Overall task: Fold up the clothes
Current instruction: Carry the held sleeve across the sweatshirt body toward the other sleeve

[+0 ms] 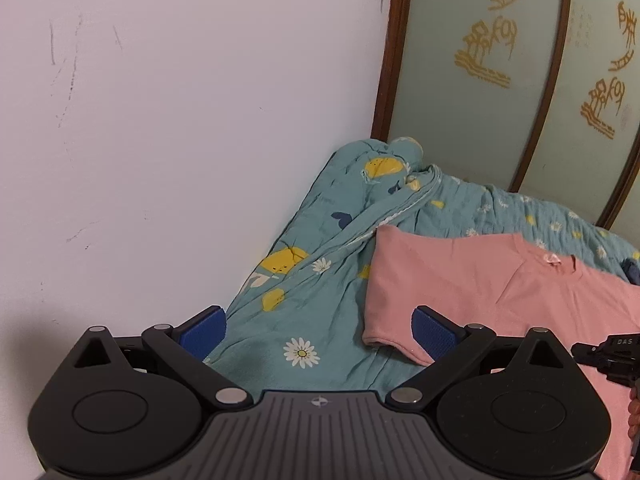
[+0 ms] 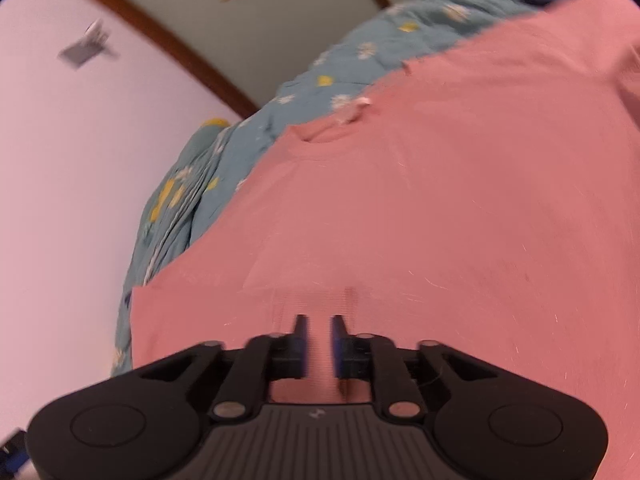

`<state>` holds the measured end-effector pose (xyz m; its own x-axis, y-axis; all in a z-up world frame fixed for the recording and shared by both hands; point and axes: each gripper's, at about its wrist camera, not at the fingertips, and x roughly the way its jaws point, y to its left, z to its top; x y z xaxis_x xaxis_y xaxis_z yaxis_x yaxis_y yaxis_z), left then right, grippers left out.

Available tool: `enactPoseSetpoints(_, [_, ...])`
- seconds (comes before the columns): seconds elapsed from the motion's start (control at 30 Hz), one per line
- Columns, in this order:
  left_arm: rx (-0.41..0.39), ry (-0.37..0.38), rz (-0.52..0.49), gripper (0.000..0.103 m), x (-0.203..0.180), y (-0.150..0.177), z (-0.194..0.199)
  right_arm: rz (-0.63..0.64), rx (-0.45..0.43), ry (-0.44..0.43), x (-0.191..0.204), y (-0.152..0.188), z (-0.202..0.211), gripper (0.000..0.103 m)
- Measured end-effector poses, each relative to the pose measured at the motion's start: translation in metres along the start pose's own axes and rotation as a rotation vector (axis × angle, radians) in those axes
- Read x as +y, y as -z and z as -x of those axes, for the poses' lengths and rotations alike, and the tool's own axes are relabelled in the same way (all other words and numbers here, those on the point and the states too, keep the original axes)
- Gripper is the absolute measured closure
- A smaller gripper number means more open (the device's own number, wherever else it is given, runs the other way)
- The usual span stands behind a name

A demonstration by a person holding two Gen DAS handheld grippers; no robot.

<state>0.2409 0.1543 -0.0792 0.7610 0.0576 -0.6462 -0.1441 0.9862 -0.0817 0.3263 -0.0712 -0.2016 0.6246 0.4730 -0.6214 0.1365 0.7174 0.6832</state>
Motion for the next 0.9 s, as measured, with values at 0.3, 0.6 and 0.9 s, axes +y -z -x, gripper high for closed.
enactPoseSetpoints(0.3, [0.008,0.006,0.021,0.003,0.003,0.0,-0.004,-0.097,0.05,-0.063,-0.022,0.028,-0.02,0.071])
enactPoseSetpoints(0.6, [0.016,0.038,0.069,0.003,0.007,-0.001,-0.007,-0.208,0.019,-0.224,-0.039,0.033,-0.041,0.052])
enactPoseSetpoints(0.9, [0.018,0.027,0.054,0.003,0.003,-0.001,-0.009,-0.167,0.011,-0.203,-0.029,0.022,-0.057,0.064])
